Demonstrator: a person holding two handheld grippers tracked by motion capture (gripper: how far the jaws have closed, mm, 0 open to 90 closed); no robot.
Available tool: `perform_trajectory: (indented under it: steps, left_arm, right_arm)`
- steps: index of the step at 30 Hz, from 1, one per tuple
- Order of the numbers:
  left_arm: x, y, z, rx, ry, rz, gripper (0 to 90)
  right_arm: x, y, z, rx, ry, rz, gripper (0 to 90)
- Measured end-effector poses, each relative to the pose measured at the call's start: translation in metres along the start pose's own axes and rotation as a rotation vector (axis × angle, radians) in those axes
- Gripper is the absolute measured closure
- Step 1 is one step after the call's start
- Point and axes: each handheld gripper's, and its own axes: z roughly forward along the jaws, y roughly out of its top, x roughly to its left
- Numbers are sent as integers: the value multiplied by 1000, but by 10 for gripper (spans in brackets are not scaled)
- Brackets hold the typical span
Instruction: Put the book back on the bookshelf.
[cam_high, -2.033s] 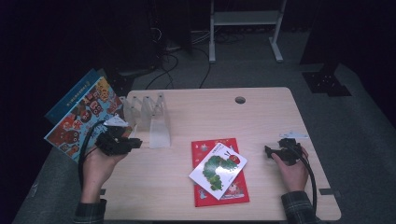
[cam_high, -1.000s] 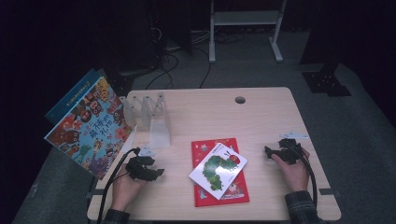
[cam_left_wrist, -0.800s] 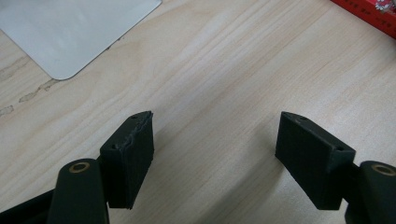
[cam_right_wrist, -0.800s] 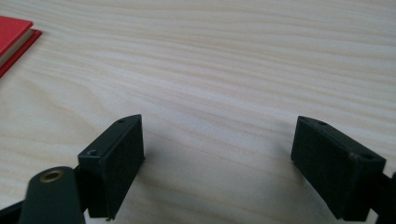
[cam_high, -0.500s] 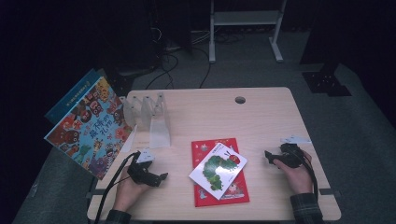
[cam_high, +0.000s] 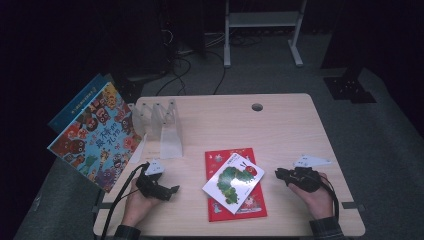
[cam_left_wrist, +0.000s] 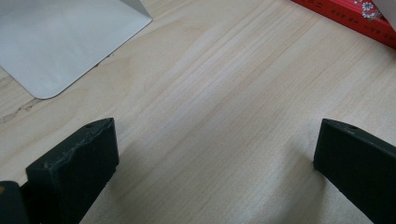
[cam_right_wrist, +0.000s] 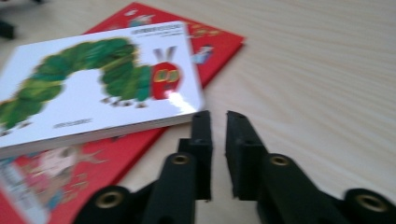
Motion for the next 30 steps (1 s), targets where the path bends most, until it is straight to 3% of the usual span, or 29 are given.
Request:
perform_trajectory:
  steps: [2,18,30]
  left_arm:
    - [0,0,0,7,0,1,0]
    - [0,1,1,-1,0,-3,0]
    - [0,1,1,-1,-10,11,0]
  right_arm:
    - [9,0,1,14,30,-19,891]
    - [56,0,14,29,196,-116,895]
    - [75,-3,34,81,247,-150,895]
